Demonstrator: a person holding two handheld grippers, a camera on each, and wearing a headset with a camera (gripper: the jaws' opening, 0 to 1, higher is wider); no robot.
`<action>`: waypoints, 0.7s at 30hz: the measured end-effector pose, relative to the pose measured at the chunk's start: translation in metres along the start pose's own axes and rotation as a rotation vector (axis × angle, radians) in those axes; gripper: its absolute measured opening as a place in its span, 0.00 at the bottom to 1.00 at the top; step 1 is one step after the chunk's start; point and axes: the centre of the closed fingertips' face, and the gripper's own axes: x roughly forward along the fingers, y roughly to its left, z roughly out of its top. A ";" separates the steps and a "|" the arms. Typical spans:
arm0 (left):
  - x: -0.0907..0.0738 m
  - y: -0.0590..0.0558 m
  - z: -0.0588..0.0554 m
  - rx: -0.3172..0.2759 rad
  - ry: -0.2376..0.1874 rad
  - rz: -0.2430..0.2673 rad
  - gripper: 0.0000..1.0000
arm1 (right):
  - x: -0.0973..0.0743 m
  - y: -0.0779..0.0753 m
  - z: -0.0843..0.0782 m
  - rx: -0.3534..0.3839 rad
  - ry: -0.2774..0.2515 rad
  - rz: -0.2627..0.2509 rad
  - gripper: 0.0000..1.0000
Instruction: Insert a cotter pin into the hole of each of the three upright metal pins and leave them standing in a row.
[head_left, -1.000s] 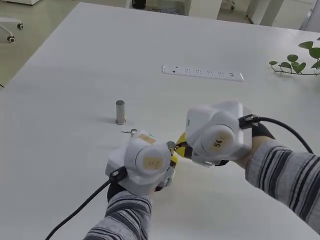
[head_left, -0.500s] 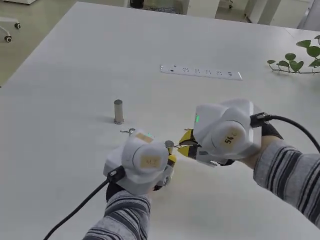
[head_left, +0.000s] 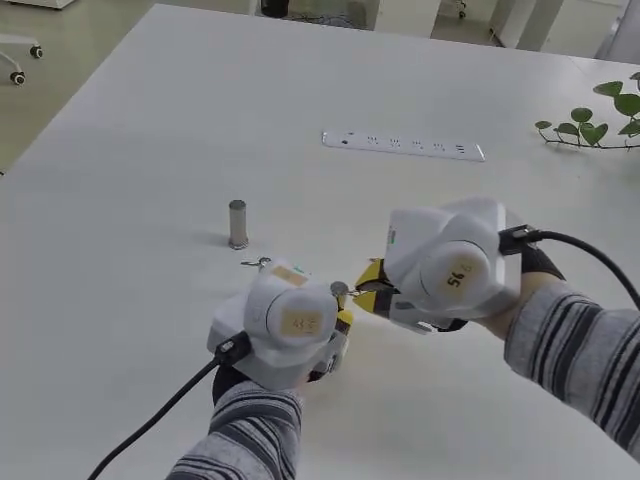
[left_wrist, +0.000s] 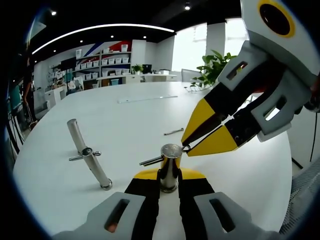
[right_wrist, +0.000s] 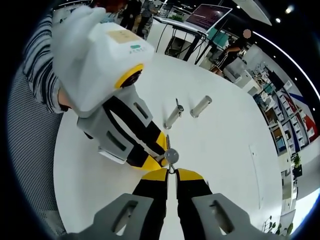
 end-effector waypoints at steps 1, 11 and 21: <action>0.000 0.000 0.000 0.000 0.000 0.000 0.10 | 0.000 0.000 0.000 -0.001 -0.001 0.000 0.00; 0.000 0.000 0.000 -0.003 -0.001 0.003 0.10 | 0.002 0.000 0.002 -0.007 -0.006 0.004 0.00; 0.000 0.000 -0.001 -0.004 0.012 -0.012 0.11 | 0.005 0.000 0.002 0.006 -0.005 0.004 0.01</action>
